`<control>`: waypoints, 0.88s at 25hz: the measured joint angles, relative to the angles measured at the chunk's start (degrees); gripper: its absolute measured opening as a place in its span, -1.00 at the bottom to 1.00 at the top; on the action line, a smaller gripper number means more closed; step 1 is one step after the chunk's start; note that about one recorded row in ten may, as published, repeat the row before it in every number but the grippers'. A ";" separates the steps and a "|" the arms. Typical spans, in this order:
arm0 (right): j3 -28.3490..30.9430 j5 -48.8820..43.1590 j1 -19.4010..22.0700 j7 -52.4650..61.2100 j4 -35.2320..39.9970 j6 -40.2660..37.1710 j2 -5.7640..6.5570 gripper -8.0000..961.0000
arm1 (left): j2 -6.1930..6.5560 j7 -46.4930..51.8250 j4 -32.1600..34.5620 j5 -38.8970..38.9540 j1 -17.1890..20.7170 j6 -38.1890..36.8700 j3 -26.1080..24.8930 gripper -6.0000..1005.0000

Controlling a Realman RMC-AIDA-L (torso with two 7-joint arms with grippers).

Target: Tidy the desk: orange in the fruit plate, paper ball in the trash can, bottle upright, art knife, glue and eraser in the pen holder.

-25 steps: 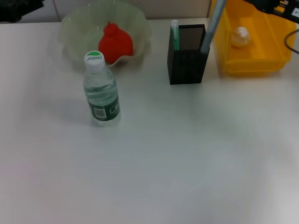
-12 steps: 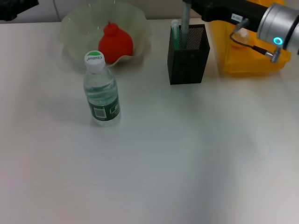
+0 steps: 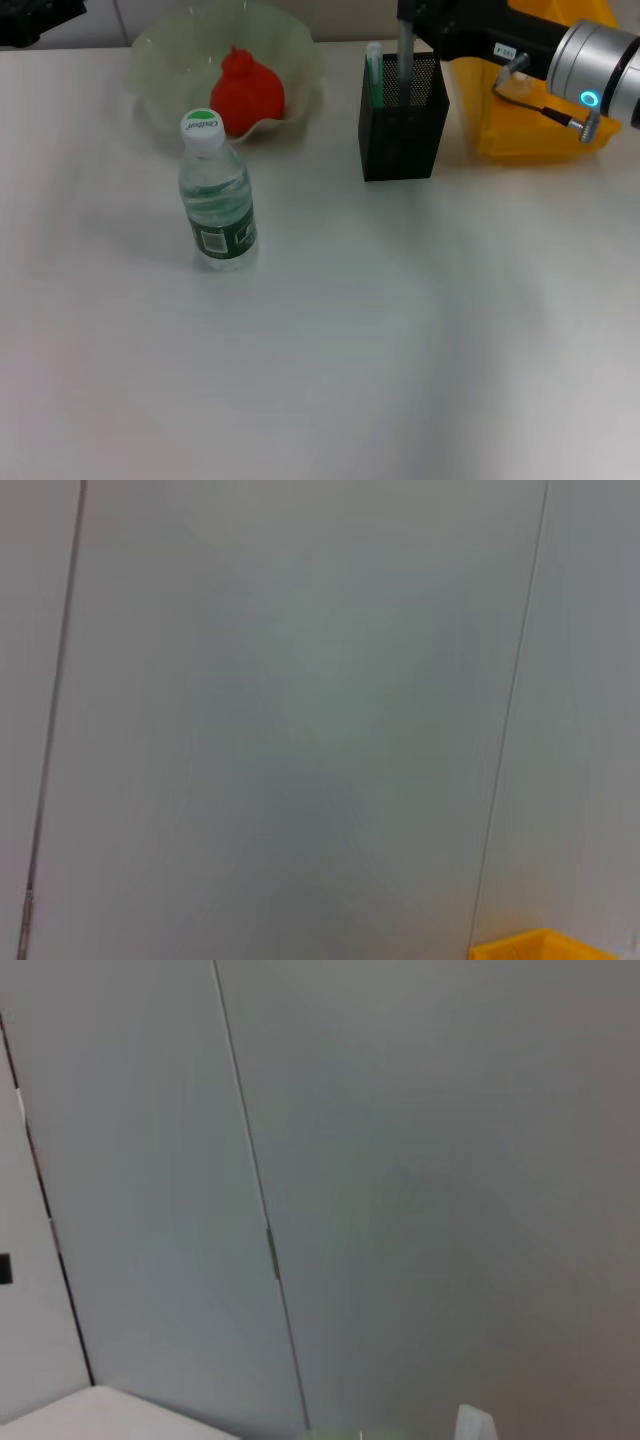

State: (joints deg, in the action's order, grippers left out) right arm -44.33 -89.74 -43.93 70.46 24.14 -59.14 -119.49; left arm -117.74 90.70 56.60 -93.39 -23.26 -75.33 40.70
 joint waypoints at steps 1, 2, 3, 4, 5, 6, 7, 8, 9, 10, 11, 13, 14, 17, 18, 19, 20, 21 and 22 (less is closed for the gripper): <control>-0.43 -0.07 0.02 -0.04 0.00 -0.11 0.00 -0.71 | 0.00 0.00 0.00 0.00 0.00 0.00 0.00 0.52; -1.44 -0.05 0.29 -0.06 0.25 -0.30 -0.01 -0.71 | 0.13 0.00 0.00 -0.11 -0.01 -0.11 0.18 0.52; -1.44 -0.05 0.29 -0.06 0.25 -0.30 -0.01 -0.69 | 0.13 0.00 0.00 -0.11 -0.01 -0.11 0.18 0.52; -1.82 -0.01 0.46 -0.06 0.40 -0.40 -0.04 -0.68 | 0.14 0.00 0.00 -0.10 -0.01 -0.16 0.20 0.52; -1.98 0.01 0.61 -0.07 0.48 -0.51 -0.05 -0.66 | 0.15 0.07 -0.01 0.06 -0.01 -0.28 0.20 0.52; -1.99 0.01 0.65 -0.08 0.48 -0.63 -0.06 -0.64 | 0.15 0.13 -0.01 0.12 0.01 -0.33 0.20 0.52; -1.99 0.01 0.70 -0.08 0.48 -0.84 -0.03 -0.62 | 0.14 0.22 -0.01 0.15 0.01 -0.40 0.17 0.52; -1.99 0.01 0.75 -0.07 0.49 -0.99 0.00 -0.60 | 0.15 0.27 -0.01 0.17 0.00 -0.45 0.14 0.52; -1.99 0.00 0.88 0.09 0.57 -1.19 0.10 -0.56 | 0.25 0.36 -0.01 0.19 -0.12 -0.50 0.13 0.52; -1.99 0.00 0.88 0.09 0.57 -1.19 0.10 -0.52 | 0.25 0.36 -0.01 0.19 -0.12 -0.50 0.13 0.52; -1.98 0.00 1.08 0.33 0.74 -1.22 0.15 -0.47 | 0.25 0.36 -0.01 0.19 -0.12 -0.50 0.13 0.52; -1.97 0.00 1.24 0.55 0.99 -1.26 0.17 -0.39 | 0.41 0.53 -0.01 0.09 -0.44 -0.54 0.20 0.52; -1.98 -0.19 1.71 1.63 1.87 -2.09 0.26 -0.35 | 0.66 0.90 -0.01 -0.10 -0.85 -0.86 0.27 0.52; -3.13 -0.98 2.57 4.78 4.12 -4.86 0.33 -0.22 | 0.66 0.90 -0.01 -0.10 -0.85 -0.86 0.27 0.52; -4.32 -1.43 3.11 6.88 5.83 -6.56 0.36 -0.17 | 1.17 1.49 -0.16 -0.12 -1.13 -1.61 0.35 0.52; -7.96 -3.05 4.02 12.57 10.02 -9.65 0.60 -0.13 | 3.09 2.61 -2.09 -0.02 -1.88 -5.39 0.32 0.52; -7.96 -3.05 4.02 12.57 10.02 -9.65 0.60 0.03 | 4.26 2.67 -3.87 0.09 -2.40 -7.92 0.17 0.52; -11.61 -5.29 4.24 17.88 13.38 -13.24 1.25 0.20 | 5.23 2.60 -5.37 0.21 -2.79 -9.93 0.00 0.52; -12.90 -6.39 4.15 20.32 14.43 -15.53 1.61 0.20 | 7.07 1.96 -8.23 0.26 -3.59 -13.90 -0.21 0.52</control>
State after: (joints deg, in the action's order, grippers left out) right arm -57.23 -96.13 -39.78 90.78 38.57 -74.67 -117.88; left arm -110.67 92.66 48.38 -93.13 -26.85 -89.23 40.48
